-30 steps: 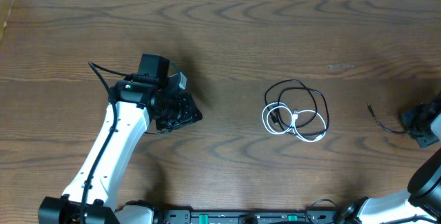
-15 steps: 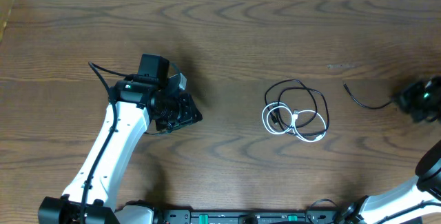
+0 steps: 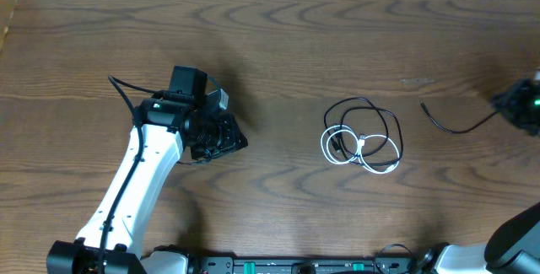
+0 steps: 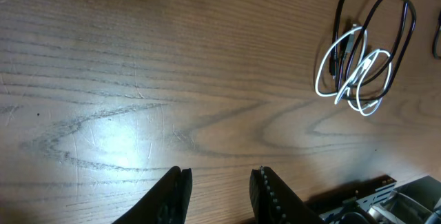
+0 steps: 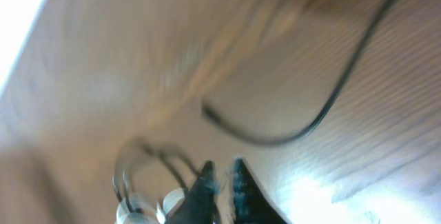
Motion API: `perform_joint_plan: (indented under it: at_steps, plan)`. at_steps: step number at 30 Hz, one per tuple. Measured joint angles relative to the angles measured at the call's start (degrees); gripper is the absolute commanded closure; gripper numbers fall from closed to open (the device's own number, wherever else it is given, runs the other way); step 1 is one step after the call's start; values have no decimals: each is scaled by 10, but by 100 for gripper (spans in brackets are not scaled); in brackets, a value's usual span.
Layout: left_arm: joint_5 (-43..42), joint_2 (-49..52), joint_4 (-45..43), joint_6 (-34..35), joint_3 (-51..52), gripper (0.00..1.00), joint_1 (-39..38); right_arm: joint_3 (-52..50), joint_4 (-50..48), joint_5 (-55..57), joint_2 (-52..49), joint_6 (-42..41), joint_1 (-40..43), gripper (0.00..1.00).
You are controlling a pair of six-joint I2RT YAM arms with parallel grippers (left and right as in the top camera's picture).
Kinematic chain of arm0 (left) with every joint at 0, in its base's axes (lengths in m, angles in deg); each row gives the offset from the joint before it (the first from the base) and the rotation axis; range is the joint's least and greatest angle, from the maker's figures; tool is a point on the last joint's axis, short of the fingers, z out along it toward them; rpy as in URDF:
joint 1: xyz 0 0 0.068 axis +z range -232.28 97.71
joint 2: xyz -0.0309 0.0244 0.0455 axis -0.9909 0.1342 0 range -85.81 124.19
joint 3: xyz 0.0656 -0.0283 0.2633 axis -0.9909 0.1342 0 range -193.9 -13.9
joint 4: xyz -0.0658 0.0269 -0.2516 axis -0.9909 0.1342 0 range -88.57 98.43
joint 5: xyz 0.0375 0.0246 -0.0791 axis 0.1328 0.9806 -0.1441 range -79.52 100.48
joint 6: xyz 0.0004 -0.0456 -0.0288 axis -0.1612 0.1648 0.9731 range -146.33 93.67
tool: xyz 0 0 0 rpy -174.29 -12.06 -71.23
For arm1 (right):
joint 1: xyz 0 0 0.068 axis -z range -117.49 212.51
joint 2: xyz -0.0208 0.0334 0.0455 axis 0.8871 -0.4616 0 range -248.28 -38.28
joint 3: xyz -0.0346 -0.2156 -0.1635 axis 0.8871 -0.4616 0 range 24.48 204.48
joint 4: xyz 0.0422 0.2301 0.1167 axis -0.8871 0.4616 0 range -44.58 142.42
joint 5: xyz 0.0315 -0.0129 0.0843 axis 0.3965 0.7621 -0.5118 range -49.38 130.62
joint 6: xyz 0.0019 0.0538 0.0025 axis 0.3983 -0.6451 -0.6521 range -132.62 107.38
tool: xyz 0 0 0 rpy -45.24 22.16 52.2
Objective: Untangle cables
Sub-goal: 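Move the right gripper from the right edge toward the central cable loops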
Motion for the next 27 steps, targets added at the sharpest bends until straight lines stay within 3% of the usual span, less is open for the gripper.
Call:
perform_joint_plan:
  at_steps: [5,13,27]
  plan:
    - [0,0,0,0,0,67,0,-5,61,15,-12,94,-89,99]
    - [0,0,7,0,0,67,0,-9,35,95,-72,147,-205,99]
    - [0,0,10,0,0,67,0,-10,-74,177,-209,159,-243,99]
